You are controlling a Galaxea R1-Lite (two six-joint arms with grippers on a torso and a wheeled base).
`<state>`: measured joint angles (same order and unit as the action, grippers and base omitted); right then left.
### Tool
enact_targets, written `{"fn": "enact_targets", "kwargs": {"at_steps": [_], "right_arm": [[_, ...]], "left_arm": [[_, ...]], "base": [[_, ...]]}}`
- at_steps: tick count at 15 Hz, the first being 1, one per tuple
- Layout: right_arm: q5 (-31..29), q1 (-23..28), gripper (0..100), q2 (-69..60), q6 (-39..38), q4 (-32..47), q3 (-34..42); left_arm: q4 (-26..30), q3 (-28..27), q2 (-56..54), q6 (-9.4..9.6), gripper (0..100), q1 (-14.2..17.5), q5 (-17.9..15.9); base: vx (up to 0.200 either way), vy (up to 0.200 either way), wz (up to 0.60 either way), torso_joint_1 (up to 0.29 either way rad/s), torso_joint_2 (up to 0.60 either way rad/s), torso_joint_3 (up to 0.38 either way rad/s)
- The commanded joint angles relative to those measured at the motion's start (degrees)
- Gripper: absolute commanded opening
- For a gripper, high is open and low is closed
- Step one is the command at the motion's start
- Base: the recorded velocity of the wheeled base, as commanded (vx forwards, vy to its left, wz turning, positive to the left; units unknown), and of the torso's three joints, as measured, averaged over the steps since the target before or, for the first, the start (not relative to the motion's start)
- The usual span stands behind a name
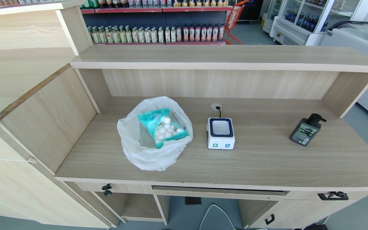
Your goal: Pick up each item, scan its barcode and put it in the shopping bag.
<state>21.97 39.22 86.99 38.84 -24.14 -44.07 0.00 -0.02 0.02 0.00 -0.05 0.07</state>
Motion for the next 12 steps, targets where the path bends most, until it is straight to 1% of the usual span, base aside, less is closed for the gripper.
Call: {"fn": "enact_targets", "kwargs": {"at_steps": [1, 3, 5, 7, 10, 12], "right_arm": [[0.0, 2.1, 100, 2.9, -0.1, -1.5, 0.0], [0.0, 2.9, 100, 5.5, -0.6, -4.2, -0.6], [0.2, 3.1, 100, 7.8, -2.1, -5.2, -2.0], [0.4, 2.4, 100, 10.0, -6.1, -5.2, -3.1], [0.7, 0.2, 100, 13.2, -11.2, -5.0, -4.9], [2.2, -2.0, 100, 15.2, -14.1, -5.3, -7.3]], "left_arm": [[0.0, 0.0, 0.0, 0.00, 100, 0.0, 0.0], [0.0, 0.0, 0.0, 0.09, 100, 0.0, 0.0], [0.0, -0.1, 0.0, 0.00, 100, 0.0, 0.0], [0.0, 0.0, 0.0, 0.09, 100, 0.0, 0.0], [0.0, 0.0, 0.0, 0.00, 100, 0.0, 0.0], [0.0, 0.0, 0.0, 0.09, 100, 0.0, 0.0]], "base": [[0.000, 0.000, 0.00, 0.000, 0.00, 0.000], [0.000, 0.000, 0.00, 0.000, 0.00, 0.000], [0.000, 0.000, 0.00, 0.000, 0.00, 0.000], [0.000, 0.000, 0.00, 0.000, 0.00, 0.000], [0.000, 0.000, 0.00, 0.000, 0.00, 0.000], [0.000, 0.000, 0.00, 0.000, 0.00, 0.000]]}}
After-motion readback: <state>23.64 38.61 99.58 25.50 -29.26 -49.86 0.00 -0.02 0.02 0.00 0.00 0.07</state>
